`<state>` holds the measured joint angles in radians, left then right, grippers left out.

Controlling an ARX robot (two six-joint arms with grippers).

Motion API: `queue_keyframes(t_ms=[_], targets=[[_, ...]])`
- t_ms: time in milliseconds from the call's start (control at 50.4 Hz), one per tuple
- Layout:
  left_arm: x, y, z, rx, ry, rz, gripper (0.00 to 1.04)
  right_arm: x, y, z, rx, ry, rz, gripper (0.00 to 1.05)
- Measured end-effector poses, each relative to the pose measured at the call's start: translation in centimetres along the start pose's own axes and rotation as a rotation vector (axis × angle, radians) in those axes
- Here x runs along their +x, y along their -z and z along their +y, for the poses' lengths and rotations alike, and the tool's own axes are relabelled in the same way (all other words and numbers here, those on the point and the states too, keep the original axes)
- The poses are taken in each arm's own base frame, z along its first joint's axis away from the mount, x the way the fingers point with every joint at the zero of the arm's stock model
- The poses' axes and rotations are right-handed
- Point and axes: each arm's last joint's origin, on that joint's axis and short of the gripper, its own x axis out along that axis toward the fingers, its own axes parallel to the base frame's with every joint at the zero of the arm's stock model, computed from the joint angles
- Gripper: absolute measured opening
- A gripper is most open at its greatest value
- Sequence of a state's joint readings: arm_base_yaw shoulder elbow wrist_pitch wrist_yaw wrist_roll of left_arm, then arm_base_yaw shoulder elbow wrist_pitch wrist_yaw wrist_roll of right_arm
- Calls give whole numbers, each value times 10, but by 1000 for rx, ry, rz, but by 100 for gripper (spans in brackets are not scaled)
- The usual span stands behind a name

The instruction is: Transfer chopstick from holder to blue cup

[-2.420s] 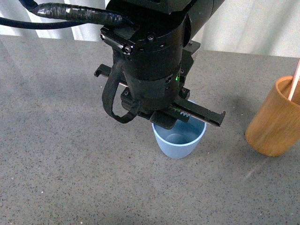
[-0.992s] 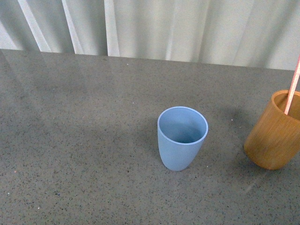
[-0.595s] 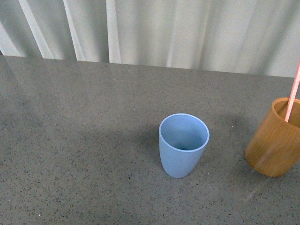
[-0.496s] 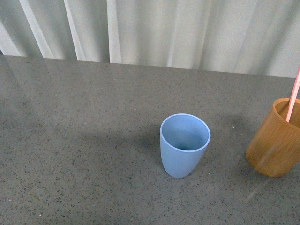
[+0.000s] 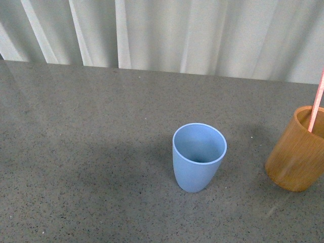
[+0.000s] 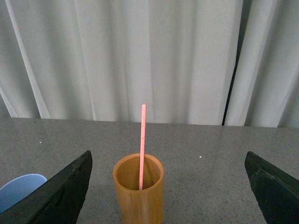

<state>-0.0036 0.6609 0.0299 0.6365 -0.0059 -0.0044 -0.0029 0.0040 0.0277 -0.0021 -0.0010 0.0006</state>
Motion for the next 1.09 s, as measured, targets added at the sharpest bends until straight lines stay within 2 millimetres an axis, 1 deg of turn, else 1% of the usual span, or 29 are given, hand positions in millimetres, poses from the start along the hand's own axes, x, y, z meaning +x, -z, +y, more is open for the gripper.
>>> queue_keyframes(t_ms=[99,456,1091], targets=[[-4,2,0,0,2,4,4,0,0,0,0,0,0,95],[-21,-3,0,0,2,-16,4,0,0,0,0,0,0,95],[-33,-3,0,0,2,-17,4,0,0,0,0,0,0,95]])
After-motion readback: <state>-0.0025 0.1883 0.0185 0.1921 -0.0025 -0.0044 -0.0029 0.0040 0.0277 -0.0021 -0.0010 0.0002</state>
